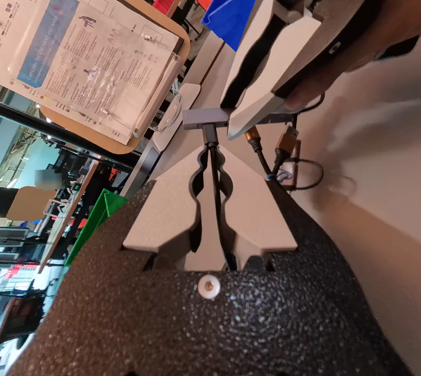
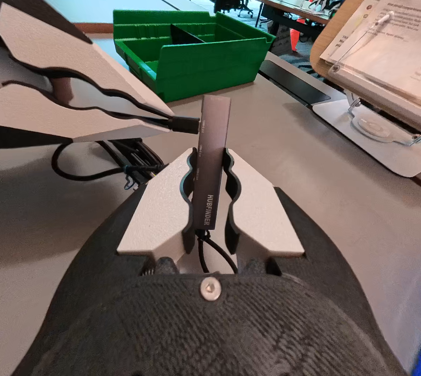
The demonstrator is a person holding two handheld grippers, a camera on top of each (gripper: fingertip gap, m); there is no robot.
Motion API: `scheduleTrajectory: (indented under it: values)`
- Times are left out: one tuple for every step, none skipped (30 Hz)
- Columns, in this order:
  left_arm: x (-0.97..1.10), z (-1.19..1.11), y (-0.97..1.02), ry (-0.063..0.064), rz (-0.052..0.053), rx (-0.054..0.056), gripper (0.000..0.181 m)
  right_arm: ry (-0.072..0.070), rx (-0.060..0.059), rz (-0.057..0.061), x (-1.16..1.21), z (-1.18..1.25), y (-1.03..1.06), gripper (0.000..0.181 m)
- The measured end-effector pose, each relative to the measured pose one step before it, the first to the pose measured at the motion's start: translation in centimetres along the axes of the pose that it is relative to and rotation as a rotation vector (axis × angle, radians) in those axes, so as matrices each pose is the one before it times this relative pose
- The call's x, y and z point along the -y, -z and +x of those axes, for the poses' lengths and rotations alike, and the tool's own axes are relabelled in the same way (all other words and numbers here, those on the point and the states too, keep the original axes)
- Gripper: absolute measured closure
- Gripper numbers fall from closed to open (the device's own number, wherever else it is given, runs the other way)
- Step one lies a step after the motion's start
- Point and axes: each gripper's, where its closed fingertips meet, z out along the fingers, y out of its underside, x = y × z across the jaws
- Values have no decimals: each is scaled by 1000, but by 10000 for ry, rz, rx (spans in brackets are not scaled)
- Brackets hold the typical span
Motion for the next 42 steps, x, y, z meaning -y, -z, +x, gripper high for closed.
scheduleTrajectory:
  values:
    - [-143,69,-15,-232,-97,4,178,254,-120,-28,25,-9,27,159]
    - [18,-74,52,-120,15,97,178,148,-94,27,141,-6,29,159]
    - [76,-139,78,-8,70,108,178,48,-42,93,221,-9,52,159]
    - [88,-112,76,58,82,61,178,78,-46,48,166,-18,84,159]
    - [-84,52,-10,22,-28,-61,178,240,-50,-166,-164,-52,-47,159]
    - [-143,97,-59,-26,-48,-56,178,162,-98,-109,-183,-11,-105,159]
    - [-200,32,-84,-53,-84,27,178,21,-33,-1,-54,-38,-61,159]
    - [17,-4,-37,-24,38,63,179,20,-61,-39,-23,53,2,159]
    - [235,-52,25,105,172,56,179,-27,-117,48,71,157,12,159]
    - [249,-109,-6,198,162,30,178,-126,-89,154,167,194,59,159]
    - [190,-90,-106,254,120,-31,178,-189,-49,49,151,257,106,159]
    - [226,-112,-160,363,169,-58,178,0,-157,105,282,424,155,159]
    - [356,-84,-111,400,262,-101,177,103,-173,177,357,392,209,160]
    - [489,-26,71,390,331,-183,177,89,-119,192,394,278,268,160]
    - [675,-151,337,501,410,-147,172,76,-299,60,300,600,328,160]
    - [854,-602,663,596,554,81,162,224,-559,144,493,1102,503,160]
    - [845,-936,919,615,615,220,155,200,-504,207,787,1231,651,160]
    - [708,-1287,1094,604,586,369,151,39,-332,175,977,1201,717,160]
    - [469,-1484,1118,517,510,453,150,-8,-306,186,1171,1277,719,159]
    - [67,-1541,1007,337,319,485,151,30,-273,182,1321,1317,654,160]
    - [-477,-1411,753,175,68,433,151,51,-144,85,1372,1235,545,160]
    - [-928,-926,476,157,-139,189,150,24,-144,84,1543,1339,519,160]
    - [-1241,-522,275,260,-266,17,149,19,-187,170,1806,1454,570,160]
    - [-1342,-251,122,371,-292,-52,147,86,-236,184,1906,1569,545,160]
    - [-1203,-37,68,404,-208,-117,145,231,-250,29,1706,1647,456,160]
    - [-935,46,78,328,-72,-92,145,356,-335,-123,1374,1897,351,160]
    - [-645,10,110,188,29,1,145,430,-356,-251,929,2045,245,160]
    - [-459,-18,117,67,59,46,146,415,-339,-445,275,2114,114,159]
    - [-386,110,68,37,35,-28,147,303,-376,-587,-335,2113,11,160]
    - [-351,215,24,73,1,-121,147,305,-361,-633,-794,1944,-179,160]
    - [-177,209,41,83,3,-118,147,293,-378,-651,-1208,1739,-384,160]
    - [106,54,61,-7,104,-19,147,192,-313,-778,-1691,1444,-582,159]
    - [262,-130,64,50,211,92,149,121,-217,-840,-1967,1096,-744,160]
    - [317,-18,35,221,244,52,150,-25,-233,-620,-1792,939,-913,160]
    - [315,300,-1,216,247,-129,151,-232,-57,-654,-1942,482,-1098,160]
    - [179,406,-20,28,141,-179,151,-305,281,-786,-2125,-185,-1247,160]
    - [17,243,-26,-149,21,-74,151,-300,250,-668,-1941,-272,-1293,160]
    - [13,189,-17,-209,19,-44,151,-192,-15,-573,-1763,5,-1283,160]
    - [35,222,-5,-216,41,-55,151,-192,-4,-620,-1787,-121,-1214,160]
    - [4,254,1,-267,16,-63,151,-323,267,-575,-1659,-616,-1171,160]
    - [-45,295,14,-407,-10,-51,151,-388,445,-458,-1511,-930,-1151,160]
    - [-109,270,37,-545,-51,-5,152,-409,541,-369,-1438,-1076,-1127,160]
